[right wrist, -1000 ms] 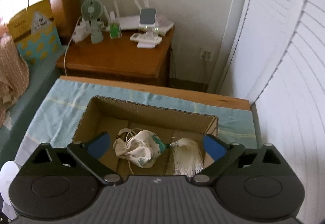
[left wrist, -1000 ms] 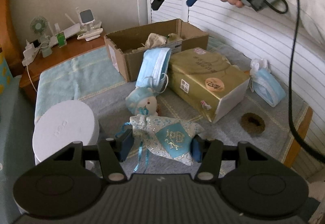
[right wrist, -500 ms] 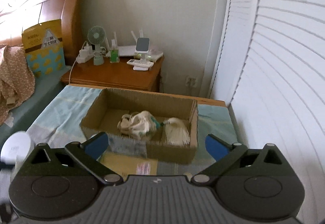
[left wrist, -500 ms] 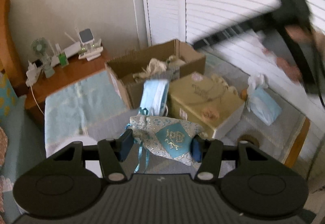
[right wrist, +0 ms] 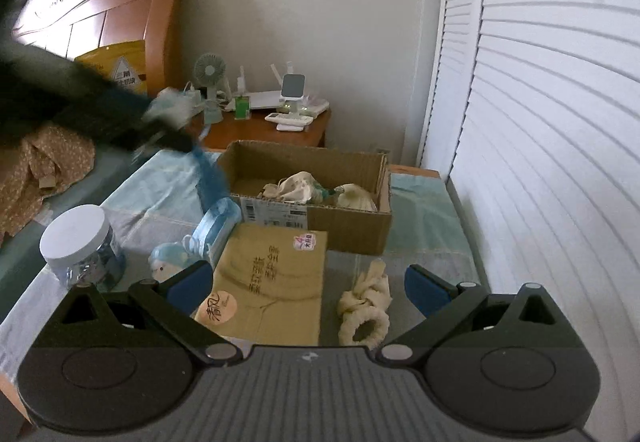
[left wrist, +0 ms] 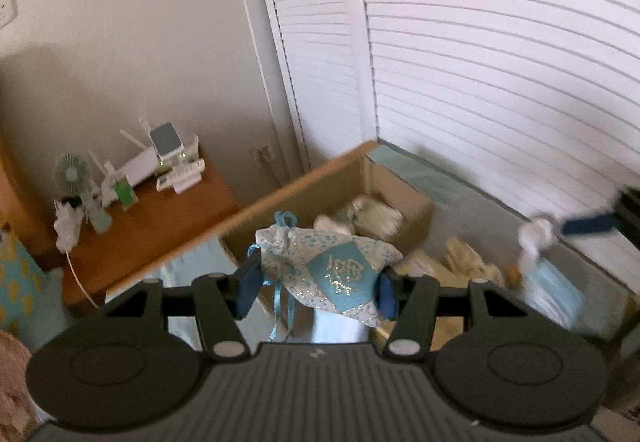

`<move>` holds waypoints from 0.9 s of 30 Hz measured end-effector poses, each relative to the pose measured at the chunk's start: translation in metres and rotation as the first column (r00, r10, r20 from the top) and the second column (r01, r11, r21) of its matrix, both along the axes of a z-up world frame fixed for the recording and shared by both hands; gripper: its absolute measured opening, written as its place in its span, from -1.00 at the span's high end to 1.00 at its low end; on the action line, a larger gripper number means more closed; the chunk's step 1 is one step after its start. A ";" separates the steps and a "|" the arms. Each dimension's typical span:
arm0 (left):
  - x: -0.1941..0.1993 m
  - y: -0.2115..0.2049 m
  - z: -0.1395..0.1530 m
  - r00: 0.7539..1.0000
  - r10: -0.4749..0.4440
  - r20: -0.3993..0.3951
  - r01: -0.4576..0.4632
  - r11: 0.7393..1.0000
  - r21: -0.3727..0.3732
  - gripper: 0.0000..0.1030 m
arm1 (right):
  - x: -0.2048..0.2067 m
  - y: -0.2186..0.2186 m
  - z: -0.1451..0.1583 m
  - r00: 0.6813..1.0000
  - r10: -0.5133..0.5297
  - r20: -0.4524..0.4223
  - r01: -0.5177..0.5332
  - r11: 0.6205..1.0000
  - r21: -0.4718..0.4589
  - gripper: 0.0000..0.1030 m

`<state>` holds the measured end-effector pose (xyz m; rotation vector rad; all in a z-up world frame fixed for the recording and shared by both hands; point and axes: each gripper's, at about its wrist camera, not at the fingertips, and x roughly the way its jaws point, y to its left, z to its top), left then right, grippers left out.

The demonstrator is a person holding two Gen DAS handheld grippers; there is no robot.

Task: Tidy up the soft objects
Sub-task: 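Carry the patterned sachet into the cardboard box and open the left tool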

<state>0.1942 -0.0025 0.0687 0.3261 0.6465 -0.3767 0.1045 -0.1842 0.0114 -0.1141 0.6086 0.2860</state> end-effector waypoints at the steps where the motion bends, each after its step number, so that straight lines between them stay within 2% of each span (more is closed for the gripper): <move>1: 0.013 -0.003 0.000 1.000 0.002 0.003 -0.002 1.000 0.007 -0.11 | -0.001 -0.001 0.000 1.000 0.004 0.000 -0.004 1.000 0.004 -1.00; 6: 0.063 -0.010 -0.013 1.000 0.015 -0.005 -0.015 0.999 0.042 -0.11 | -0.003 -0.007 0.001 1.000 0.009 -0.002 -0.009 1.000 0.022 -1.00; 11: 0.096 -0.013 -0.037 0.999 0.024 -0.043 -0.020 0.995 0.096 -0.11 | -0.001 -0.010 -0.003 1.000 0.010 -0.020 -0.009 1.000 0.018 -1.00; 12: 0.101 -0.013 -0.042 0.998 0.029 -0.050 -0.024 0.994 0.109 -0.15 | 0.000 -0.011 -0.005 1.000 0.009 -0.026 -0.009 1.000 0.020 -1.00; 14: 0.108 -0.013 -0.048 0.998 0.029 -0.061 -0.022 0.993 0.116 -0.38 | 0.001 -0.013 -0.008 0.999 0.006 -0.037 -0.005 1.000 0.025 -1.00; 15: 0.109 -0.013 -0.050 0.998 0.035 -0.059 -0.028 0.992 0.122 -0.59 | 0.002 -0.013 -0.010 0.999 0.007 -0.043 -0.006 1.000 0.025 -1.00; 16: 0.110 -0.012 -0.051 0.998 0.050 -0.046 -0.044 0.991 0.128 -0.68 | 0.003 -0.013 -0.011 0.999 0.005 -0.047 -0.004 1.000 0.023 -1.00; 21: 0.104 -0.006 -0.049 0.996 0.066 -0.054 -0.060 0.992 0.112 -0.69 | 0.000 -0.014 -0.014 0.998 -0.003 -0.055 0.004 1.000 0.009 -1.00; 27: 0.071 -0.002 -0.037 0.998 0.055 -0.025 -0.053 0.996 0.074 -0.71 | -0.007 -0.018 -0.010 0.999 -0.017 -0.040 0.017 1.000 0.003 -1.00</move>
